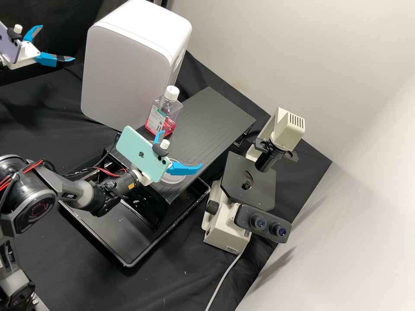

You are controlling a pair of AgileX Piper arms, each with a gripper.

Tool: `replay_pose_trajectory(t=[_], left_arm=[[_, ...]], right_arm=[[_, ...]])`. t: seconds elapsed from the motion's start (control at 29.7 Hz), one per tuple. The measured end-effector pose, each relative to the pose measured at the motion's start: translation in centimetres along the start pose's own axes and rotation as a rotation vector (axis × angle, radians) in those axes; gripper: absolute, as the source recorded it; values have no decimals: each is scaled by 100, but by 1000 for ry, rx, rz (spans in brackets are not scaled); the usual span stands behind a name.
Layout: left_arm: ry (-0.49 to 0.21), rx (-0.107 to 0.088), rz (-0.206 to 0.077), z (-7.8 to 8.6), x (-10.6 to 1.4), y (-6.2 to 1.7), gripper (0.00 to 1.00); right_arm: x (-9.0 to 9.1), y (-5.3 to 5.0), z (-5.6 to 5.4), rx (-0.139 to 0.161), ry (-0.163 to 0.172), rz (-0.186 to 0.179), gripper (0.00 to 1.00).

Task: Place the lid on the petri dish

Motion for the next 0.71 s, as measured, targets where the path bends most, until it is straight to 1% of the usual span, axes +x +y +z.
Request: replay_pose_trajectory(t=[0.47, 0.57, 0.61, 0.64, 0.71], left_arm=[[0, 0, 0, 0, 0, 0, 100], [-15, -1, -2, 44, 0, -6, 100], [-22, -7, -3, 86, -1, -12, 100], [-26, -10, -4, 106, -2, -14, 100], [-51, -14, -8, 198, -17, -26, 100]], right_arm=[[0, 0, 0, 0, 0, 0, 100], [0, 0, 0, 0, 0, 0, 100], [0, 0, 0, 0, 0, 0, 100], [0, 0, 0, 0, 0, 0, 100], [0, 0, 0, 0, 0, 0, 100]])
